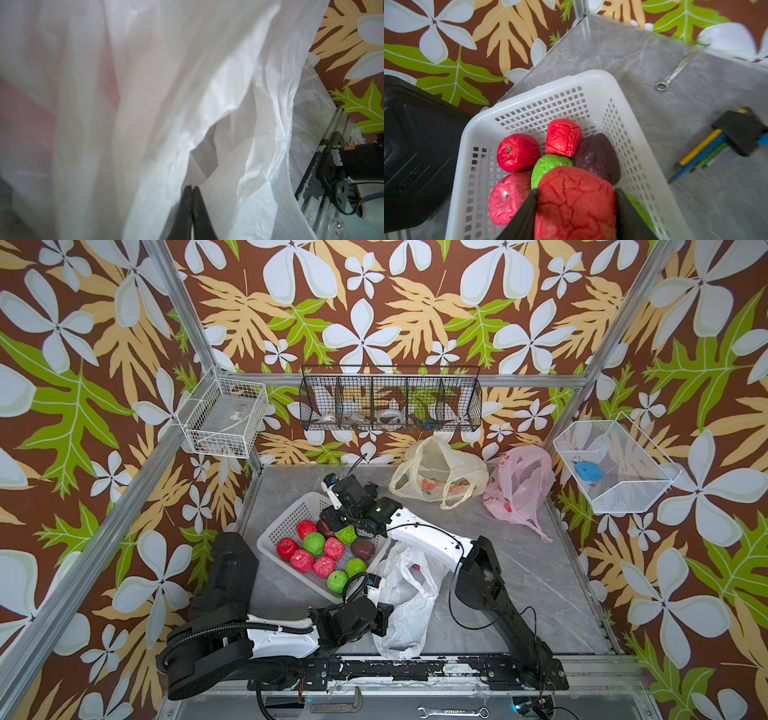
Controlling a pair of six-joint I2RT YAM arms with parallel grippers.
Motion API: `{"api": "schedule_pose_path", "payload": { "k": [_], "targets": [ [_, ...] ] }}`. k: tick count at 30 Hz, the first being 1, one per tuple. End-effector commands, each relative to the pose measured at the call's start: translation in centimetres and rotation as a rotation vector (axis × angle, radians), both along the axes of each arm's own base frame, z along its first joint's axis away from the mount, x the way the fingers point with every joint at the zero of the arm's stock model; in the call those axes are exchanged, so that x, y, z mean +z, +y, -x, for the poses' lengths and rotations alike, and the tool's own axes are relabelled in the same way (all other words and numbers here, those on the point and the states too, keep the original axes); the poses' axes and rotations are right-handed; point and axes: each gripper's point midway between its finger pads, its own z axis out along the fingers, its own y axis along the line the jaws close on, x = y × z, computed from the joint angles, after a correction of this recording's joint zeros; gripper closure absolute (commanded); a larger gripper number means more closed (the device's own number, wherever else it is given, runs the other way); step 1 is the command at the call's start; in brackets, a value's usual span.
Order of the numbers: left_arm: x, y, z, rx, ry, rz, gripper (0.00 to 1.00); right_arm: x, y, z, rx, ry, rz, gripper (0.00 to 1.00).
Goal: Untie the knot of a plastic bag & take out the apple
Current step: Place the apple in the basket.
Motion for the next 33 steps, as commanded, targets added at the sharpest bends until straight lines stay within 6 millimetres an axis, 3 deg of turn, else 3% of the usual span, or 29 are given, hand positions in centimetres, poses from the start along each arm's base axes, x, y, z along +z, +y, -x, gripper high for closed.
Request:
{"api": "schedule_pose_path", "payload": {
  "k": [1,6,12,17,27,33],
  "targets": [
    [0.0,0.5,-0.3,0.047,-0.002,0.019,1.00,0.8,3.8,0.6,0.147,-0.024,-0.126,0.46],
    [-0.1,0.4,-0.5,0.053,-0.005,0.022,1.00,0.0,6.3,-0.5,0.187,-0.071,-0.190,0.34],
    [-0.3,-0.5,-0.3,0.002,-0.003,-0.008,1.00,0.8,6.8,-0.9,0.173,-0.094,-0.250,0.21],
    [-0.3,-0.6,-0.3,-0.004,-0.008,-0.020,1.00,2.0,6.4,-0.7,0.178,-0.109,-0.242,0.17],
    [-0.4,-1.6,-0.4,-0.012,0.009,0.006,1.00,3.8,5.2,0.3,0.194,-0.111,-0.209,0.19],
    [-0.1,-2.0,-0.5,-0.021,0.013,-0.003,1.00,6.3,2.0,0.0,0.101,-0.115,-0.136,0.23]
  ]
}}
